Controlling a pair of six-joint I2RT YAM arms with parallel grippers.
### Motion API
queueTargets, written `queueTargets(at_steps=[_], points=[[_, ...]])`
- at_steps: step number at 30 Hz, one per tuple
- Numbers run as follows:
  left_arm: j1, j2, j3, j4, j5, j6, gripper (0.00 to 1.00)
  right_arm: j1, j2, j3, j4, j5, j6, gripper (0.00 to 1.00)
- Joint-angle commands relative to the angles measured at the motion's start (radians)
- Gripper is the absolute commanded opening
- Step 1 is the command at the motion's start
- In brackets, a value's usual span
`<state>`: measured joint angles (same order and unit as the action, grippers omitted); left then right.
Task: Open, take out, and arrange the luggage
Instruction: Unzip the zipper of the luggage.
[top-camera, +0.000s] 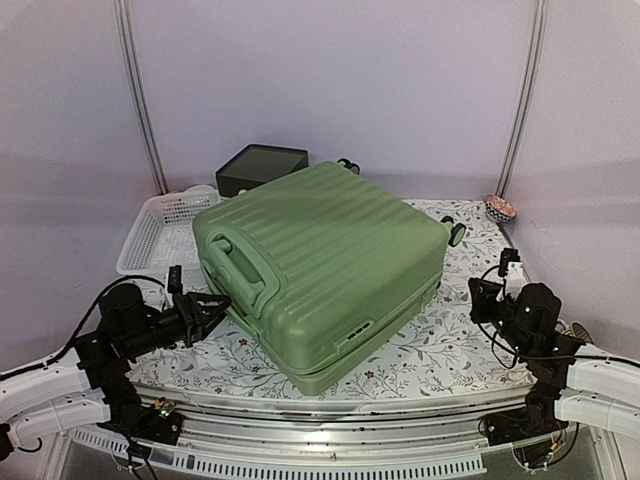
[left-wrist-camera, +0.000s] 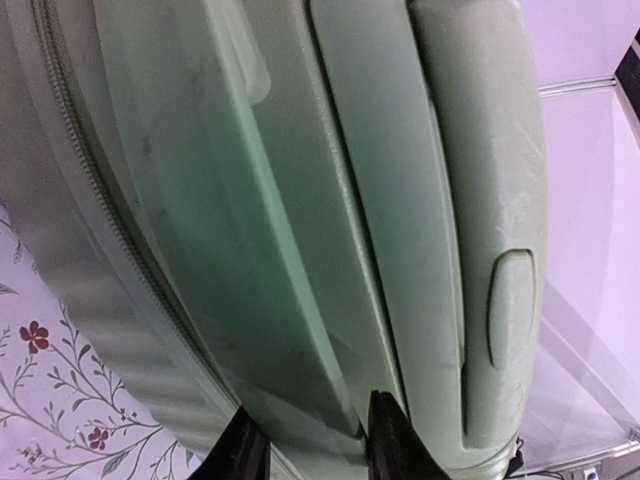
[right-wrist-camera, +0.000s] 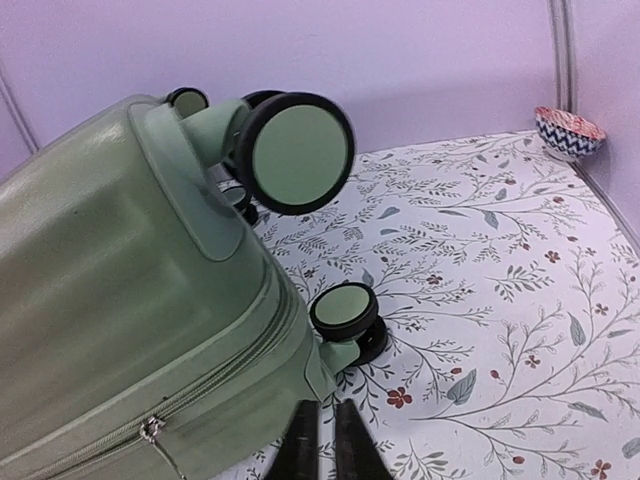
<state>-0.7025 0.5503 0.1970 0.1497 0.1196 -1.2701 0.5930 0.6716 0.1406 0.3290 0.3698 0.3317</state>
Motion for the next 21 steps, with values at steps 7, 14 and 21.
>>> queueTargets(at_steps=[7,14,21], points=[[0.027,0.008,0.024,-0.063,-0.088,0.152,0.0,-0.005,0.185,0.057,0.077,-0.54,-0.246,0.47],[0.028,-0.016,0.041,-0.113,-0.105,0.16,0.0,-0.006,0.338,0.09,0.139,-0.572,-0.28,0.48],[0.029,-0.025,0.037,-0.118,-0.11,0.158,0.0,-0.006,0.435,0.104,0.227,-0.539,-0.311,0.44]])
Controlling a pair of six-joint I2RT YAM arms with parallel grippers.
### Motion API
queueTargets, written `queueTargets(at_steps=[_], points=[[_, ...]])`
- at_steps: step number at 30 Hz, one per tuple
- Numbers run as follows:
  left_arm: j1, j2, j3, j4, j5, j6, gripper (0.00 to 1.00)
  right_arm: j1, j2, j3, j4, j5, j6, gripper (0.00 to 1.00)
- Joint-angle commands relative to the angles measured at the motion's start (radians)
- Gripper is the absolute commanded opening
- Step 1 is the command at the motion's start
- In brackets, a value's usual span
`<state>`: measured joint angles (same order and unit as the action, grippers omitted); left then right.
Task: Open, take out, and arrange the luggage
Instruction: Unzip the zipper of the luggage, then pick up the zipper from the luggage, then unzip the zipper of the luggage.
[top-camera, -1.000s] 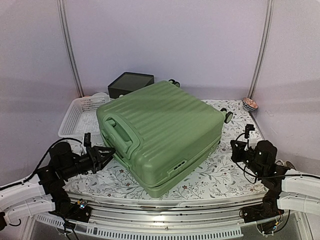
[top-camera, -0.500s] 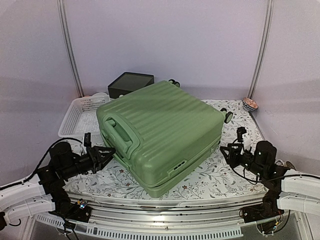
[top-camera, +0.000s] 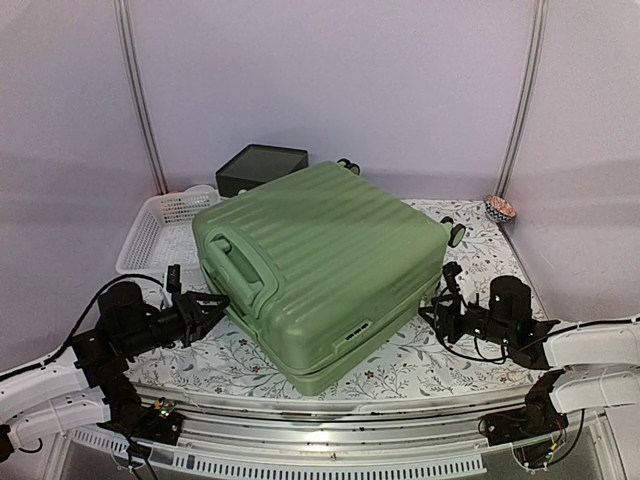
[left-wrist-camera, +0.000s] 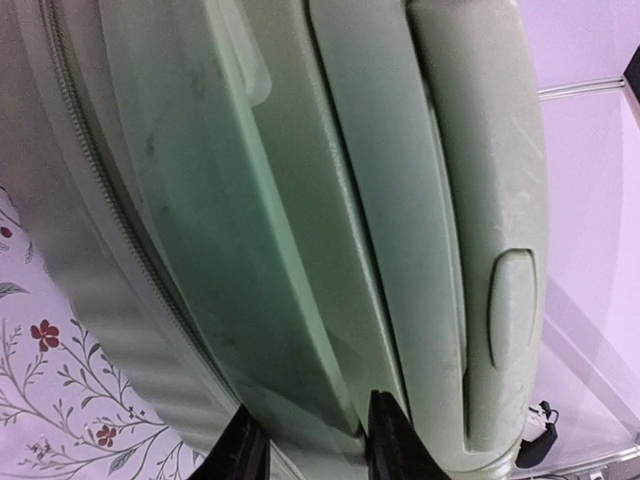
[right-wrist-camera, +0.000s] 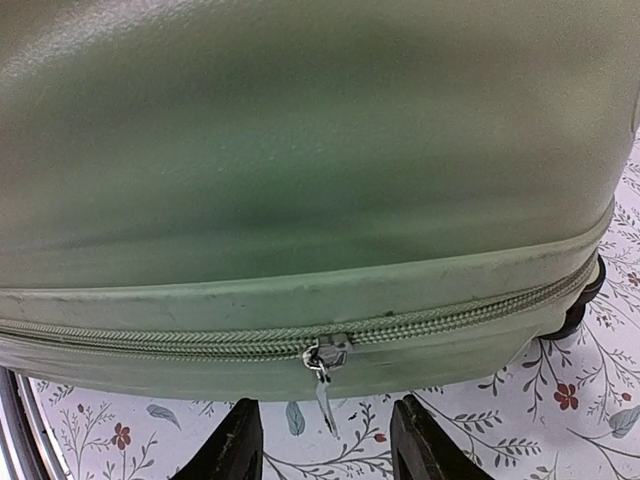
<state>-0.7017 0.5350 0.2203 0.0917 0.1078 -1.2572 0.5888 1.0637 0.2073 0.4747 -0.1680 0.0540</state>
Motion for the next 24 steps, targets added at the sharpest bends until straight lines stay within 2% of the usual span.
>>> queueTargets(at_steps=[1,6,7,8,9,10,11,21,24], points=[[0.028,-0.007,0.013,-0.06,-0.098,0.146,0.0,-0.001,0.058,0.046,0.083,0.004,-0.035,0.43],[0.03,-0.01,0.013,-0.062,-0.101,0.147,0.0,-0.001,0.127,0.078,0.124,0.007,-0.029,0.37],[0.03,-0.012,0.013,-0.067,-0.102,0.147,0.0,-0.001,0.135,0.079,0.135,0.004,-0.024,0.33],[0.031,-0.015,0.013,-0.071,-0.104,0.148,0.0,-0.001,0.141,0.082,0.143,0.001,-0.022,0.28],[0.03,-0.017,0.013,-0.076,-0.107,0.149,0.0,-0.001,0.146,0.085,0.146,0.003,-0.02,0.2],[0.031,-0.023,0.013,-0.08,-0.108,0.148,0.0,-0.001,0.15,0.088,0.146,0.015,-0.022,0.06],[0.031,-0.026,0.013,-0.084,-0.111,0.149,0.0,-0.002,0.152,0.089,0.145,0.048,-0.016,0.03],[0.034,-0.047,0.013,-0.108,-0.125,0.152,0.0,-0.213,0.153,0.071,0.186,0.165,0.199,0.01],[0.035,-0.047,0.013,-0.109,-0.125,0.151,0.0,-0.31,0.181,0.086,0.206,0.119,0.257,0.02]])
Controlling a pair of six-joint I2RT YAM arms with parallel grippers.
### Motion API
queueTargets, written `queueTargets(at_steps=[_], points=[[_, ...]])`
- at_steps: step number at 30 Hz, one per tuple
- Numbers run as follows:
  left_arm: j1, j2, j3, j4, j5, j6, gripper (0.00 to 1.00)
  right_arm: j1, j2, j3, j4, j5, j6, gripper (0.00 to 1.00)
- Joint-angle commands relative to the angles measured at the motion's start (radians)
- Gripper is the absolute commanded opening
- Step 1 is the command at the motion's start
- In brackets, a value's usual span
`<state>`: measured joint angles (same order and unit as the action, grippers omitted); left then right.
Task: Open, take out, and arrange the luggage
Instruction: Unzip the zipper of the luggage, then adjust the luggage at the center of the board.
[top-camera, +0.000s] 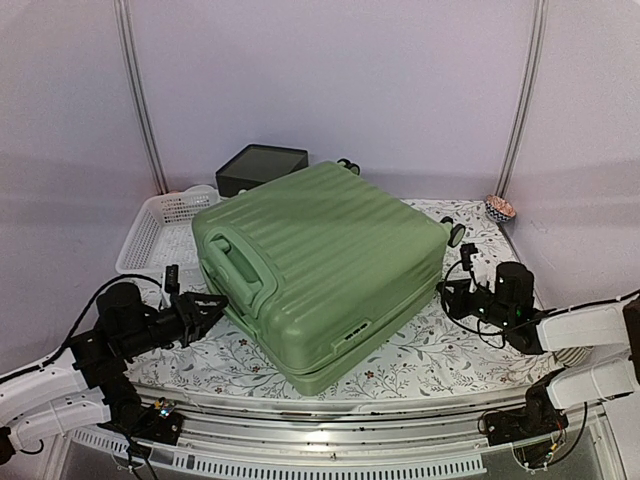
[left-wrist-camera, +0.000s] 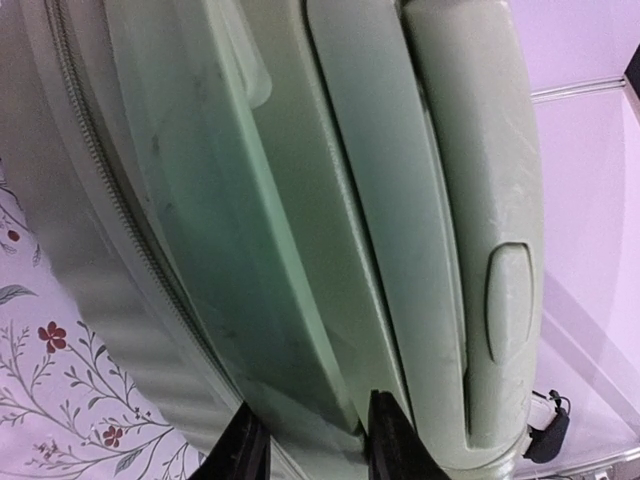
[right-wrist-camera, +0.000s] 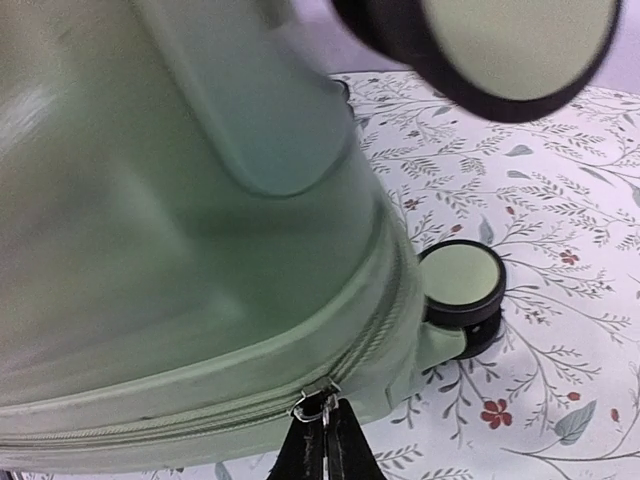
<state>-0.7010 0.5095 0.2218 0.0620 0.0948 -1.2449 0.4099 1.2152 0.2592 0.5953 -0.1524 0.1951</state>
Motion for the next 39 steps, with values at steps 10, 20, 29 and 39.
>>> queueTargets(at_steps=[10,20,29,39], points=[[0.035,-0.017,0.023,-0.087,-0.108,0.145,0.0,-0.2,-0.045,0.093,-0.062,0.099,0.155,0.13],[0.034,-0.014,0.086,-0.19,-0.138,0.155,0.54,-0.203,-0.26,0.262,-0.461,0.079,0.162,0.82],[0.034,-0.06,0.156,-0.222,-0.133,0.17,0.86,-0.203,-0.013,0.73,-0.927,-0.051,0.142,0.96],[0.038,0.075,0.291,-0.225,-0.127,0.251,0.97,-0.189,0.26,1.051,-1.073,-0.401,0.029,0.97]])
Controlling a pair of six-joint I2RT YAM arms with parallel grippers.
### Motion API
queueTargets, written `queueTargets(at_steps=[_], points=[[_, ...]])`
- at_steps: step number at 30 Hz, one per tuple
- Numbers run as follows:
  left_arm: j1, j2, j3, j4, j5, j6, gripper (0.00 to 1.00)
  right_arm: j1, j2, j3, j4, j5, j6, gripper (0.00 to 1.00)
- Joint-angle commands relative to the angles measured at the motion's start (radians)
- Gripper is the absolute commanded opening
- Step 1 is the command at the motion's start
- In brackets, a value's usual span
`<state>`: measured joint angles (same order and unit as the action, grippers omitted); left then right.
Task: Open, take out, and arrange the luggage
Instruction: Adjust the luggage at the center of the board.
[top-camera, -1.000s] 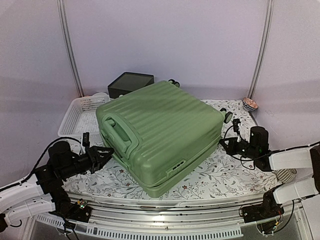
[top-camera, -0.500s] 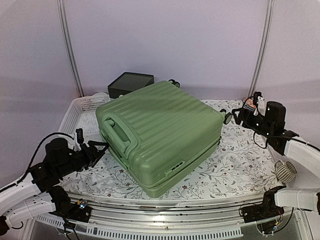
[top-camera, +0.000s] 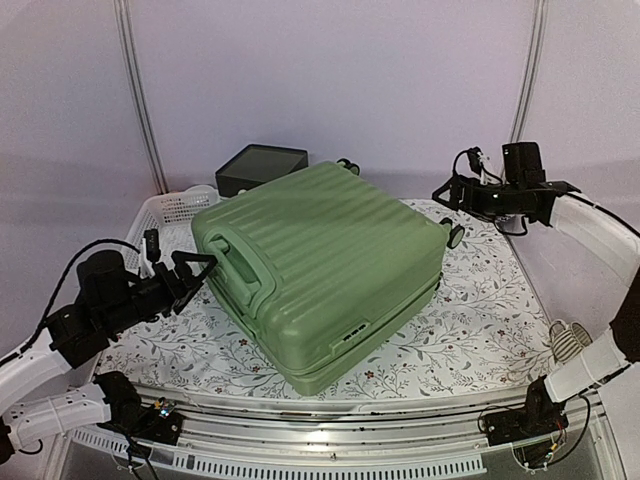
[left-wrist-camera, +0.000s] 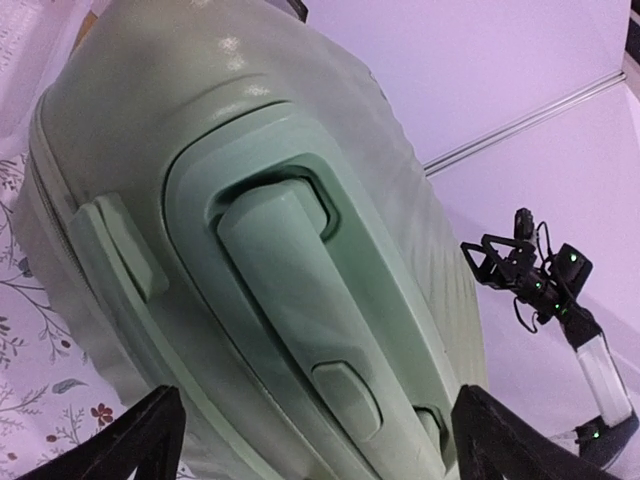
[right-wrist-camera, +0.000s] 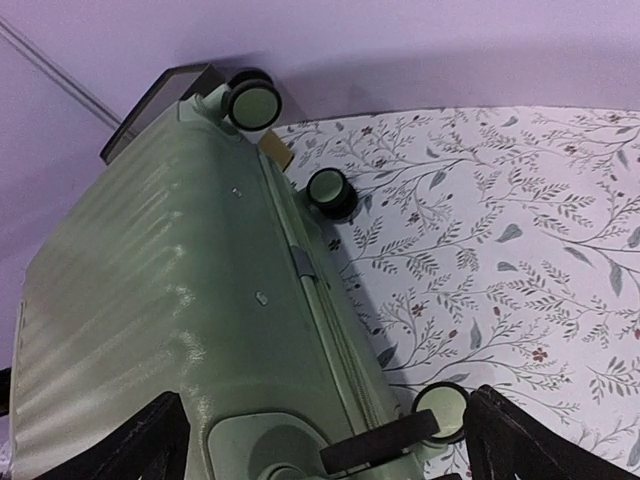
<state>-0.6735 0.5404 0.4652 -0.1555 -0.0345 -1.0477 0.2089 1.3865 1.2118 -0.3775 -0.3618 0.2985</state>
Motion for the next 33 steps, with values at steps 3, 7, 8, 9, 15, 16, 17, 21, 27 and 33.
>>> queueTargets(at_steps=[3,7,8,9,15,16,17,21,27,33], points=[[0.013,0.076,0.078,0.008,-0.007,0.069,0.98,0.049,0.163,0.177,-0.134,-0.239,-0.117,0.96],[0.018,0.129,0.098,0.058,0.011,0.072,0.98,0.098,0.257,0.265,-0.198,-0.223,-0.152,0.94],[0.017,0.145,0.1,0.07,0.02,0.068,0.98,0.105,0.274,0.279,-0.211,-0.221,-0.157,0.94],[0.017,0.162,0.101,0.08,0.031,0.061,0.98,0.111,0.287,0.29,-0.221,-0.225,-0.167,0.94],[0.017,0.255,0.106,0.095,0.081,0.028,0.98,0.119,0.296,0.282,-0.272,-0.267,-0.207,0.92],[0.017,0.267,0.105,0.106,0.095,0.028,0.98,0.123,0.287,0.264,-0.273,-0.268,-0.208,0.91],[0.017,0.277,0.104,0.122,0.111,0.028,0.98,0.13,0.275,0.24,-0.271,-0.268,-0.206,0.89],[0.015,0.348,0.097,0.186,0.198,0.04,0.97,0.176,0.16,0.059,-0.213,-0.266,-0.158,0.87],[-0.055,0.459,0.132,0.24,0.265,0.084,0.95,0.191,-0.139,-0.226,-0.191,-0.21,-0.055,0.86],[-0.151,0.601,0.178,0.332,0.272,0.113,0.95,0.19,-0.415,-0.303,-0.289,-0.067,0.08,0.89]])
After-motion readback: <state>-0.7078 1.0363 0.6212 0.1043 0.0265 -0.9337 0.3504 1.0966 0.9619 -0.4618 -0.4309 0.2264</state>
